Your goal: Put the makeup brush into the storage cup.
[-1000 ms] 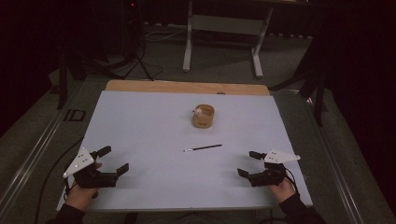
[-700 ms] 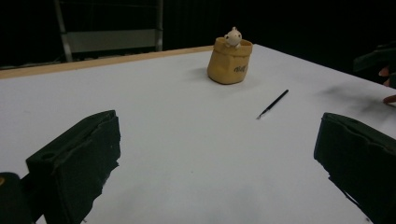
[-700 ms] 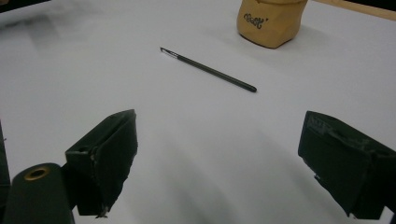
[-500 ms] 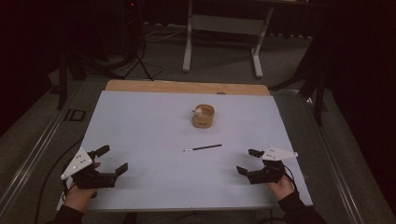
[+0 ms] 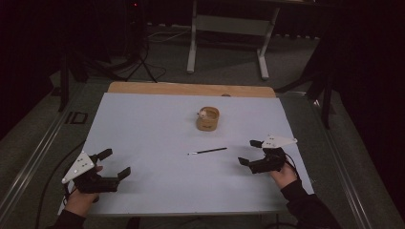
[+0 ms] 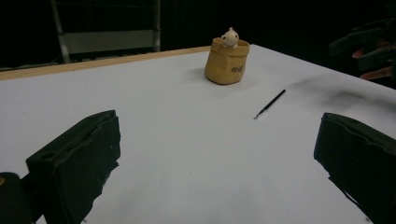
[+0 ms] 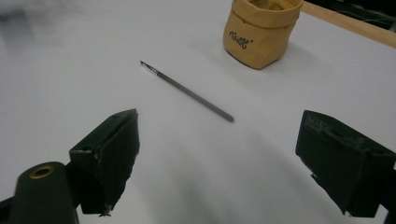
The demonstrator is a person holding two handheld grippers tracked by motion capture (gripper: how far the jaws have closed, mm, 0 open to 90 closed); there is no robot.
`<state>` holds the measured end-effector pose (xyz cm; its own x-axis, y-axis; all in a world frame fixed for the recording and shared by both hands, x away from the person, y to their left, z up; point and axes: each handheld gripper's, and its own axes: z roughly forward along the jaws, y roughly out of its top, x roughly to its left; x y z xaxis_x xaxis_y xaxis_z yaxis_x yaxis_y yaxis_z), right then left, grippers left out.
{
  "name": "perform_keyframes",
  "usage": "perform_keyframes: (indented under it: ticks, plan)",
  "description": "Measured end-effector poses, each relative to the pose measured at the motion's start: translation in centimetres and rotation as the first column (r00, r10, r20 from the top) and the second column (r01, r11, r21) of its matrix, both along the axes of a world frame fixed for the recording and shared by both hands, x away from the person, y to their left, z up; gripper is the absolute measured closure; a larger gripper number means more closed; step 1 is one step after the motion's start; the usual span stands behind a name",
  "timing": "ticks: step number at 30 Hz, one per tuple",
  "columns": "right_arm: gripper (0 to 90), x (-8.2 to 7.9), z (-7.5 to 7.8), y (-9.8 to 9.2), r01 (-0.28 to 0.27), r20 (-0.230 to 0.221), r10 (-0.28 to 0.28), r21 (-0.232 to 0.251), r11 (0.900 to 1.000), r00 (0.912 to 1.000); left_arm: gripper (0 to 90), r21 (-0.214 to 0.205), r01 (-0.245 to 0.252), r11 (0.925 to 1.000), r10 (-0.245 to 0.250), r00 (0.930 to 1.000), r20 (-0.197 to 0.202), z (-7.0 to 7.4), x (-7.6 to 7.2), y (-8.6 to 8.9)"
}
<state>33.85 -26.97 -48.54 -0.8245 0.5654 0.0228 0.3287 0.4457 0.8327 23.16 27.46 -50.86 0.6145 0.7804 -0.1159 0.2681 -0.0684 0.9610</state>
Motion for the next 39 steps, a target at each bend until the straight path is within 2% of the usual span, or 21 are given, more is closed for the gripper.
perform_keyframes:
  ticks: [10,13,20,24,26,32,35,39]
  plan:
    - [13.7,2.4,0.1,0.3,-0.013,-0.008,0.013,-0.019,0.9997,0.9999,0.5,0.007,0.0,1.0,0.0,1.0,0.001,0.1,0.0,-0.1]
    - [13.7,3.0,0.1,0.3,-0.008,0.006,0.008,-0.043,0.9991,1.0,0.5,0.004,-0.004,1.0,0.004,1.0,0.003,0.1,-0.1,0.0]
    - [13.6,4.3,0.1,0.2,-0.022,0.002,0.023,-0.072,0.9972,0.9997,0.5,0.011,0.0,0.9999,0.0,1.0,-0.001,0.0,0.0,-0.1]
    - [13.6,5.0,0.2,0.6,-0.048,-0.024,0.046,-0.108,0.993,0.9987,0.5,0.008,-0.002,1.0,0.002,1.0,-0.003,0.0,0.0,-0.1]
    - [13.7,5.3,0.3,0.8,-0.061,-0.022,0.059,-0.128,0.9899,0.998,0.5,0.008,-0.001,1.0,0.001,1.0,-0.005,0.0,0.0,-0.1]
    - [14.2,6.2,0.4,1.4,-0.074,-0.037,0.069,-0.147,0.9864,0.9969,0.5,0.009,0.001,1.0,-0.001,1.0,-0.008,-0.1,0.0,-0.1]
    - [14.2,6.5,0.4,1.5,-0.089,-0.06,0.081,-0.145,0.9854,0.9949,0.5,0.007,0.0,1.0,0.0,1.0,-0.008,-0.1,0.0,-0.1]
    - [14.5,7.1,0.3,2.1,-0.122,-0.093,0.107,-0.181,0.9758,0.9899,0.5,0.008,0.001,1.0,-0.001,1.0,-0.009,-0.1,0.0,-0.1]
